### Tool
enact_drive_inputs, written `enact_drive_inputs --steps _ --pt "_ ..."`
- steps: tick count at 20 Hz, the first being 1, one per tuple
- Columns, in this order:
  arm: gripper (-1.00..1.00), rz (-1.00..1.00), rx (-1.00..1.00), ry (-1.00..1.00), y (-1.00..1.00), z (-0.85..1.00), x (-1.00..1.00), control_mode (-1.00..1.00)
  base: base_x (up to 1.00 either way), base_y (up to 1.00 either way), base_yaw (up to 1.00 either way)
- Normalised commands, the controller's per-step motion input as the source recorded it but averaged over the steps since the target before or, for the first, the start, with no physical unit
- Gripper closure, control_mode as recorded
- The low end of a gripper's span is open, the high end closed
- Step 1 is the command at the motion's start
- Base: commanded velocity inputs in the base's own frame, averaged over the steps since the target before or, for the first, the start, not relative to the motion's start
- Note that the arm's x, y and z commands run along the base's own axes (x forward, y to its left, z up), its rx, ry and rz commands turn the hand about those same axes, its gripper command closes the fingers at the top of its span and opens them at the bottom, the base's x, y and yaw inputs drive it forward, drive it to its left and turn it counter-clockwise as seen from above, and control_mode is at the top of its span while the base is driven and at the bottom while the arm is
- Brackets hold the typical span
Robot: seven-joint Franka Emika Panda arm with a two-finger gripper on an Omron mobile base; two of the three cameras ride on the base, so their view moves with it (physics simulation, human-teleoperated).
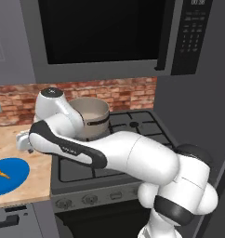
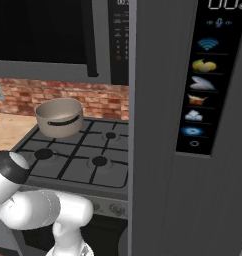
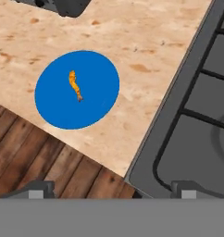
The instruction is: Retrieve the frozen meat and place it in the pot on a burner. Then turn the burner on.
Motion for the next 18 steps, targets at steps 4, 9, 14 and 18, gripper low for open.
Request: enact_drive_inputs --steps 4,9,14,18 --pt "-1.00 0.12 -0.04 0.00 0.45 -0.09 0.00 -1.00 0.00 0.00 0.00" --pt "-1.00 0.00 -0.06 -0.03 0.30 -0.18 0.04 -1.00 0.00 0.00 0.00" --pt "-1.00 0.00 -0.10 -0.09 0.66 -0.29 0.07 -1.00 0.00 0.00 0.00" --pt "-1.00 0.00 0.00 -0.03 0.38 -0.23 0.12 -1.00 0.00 0.00 0.00"
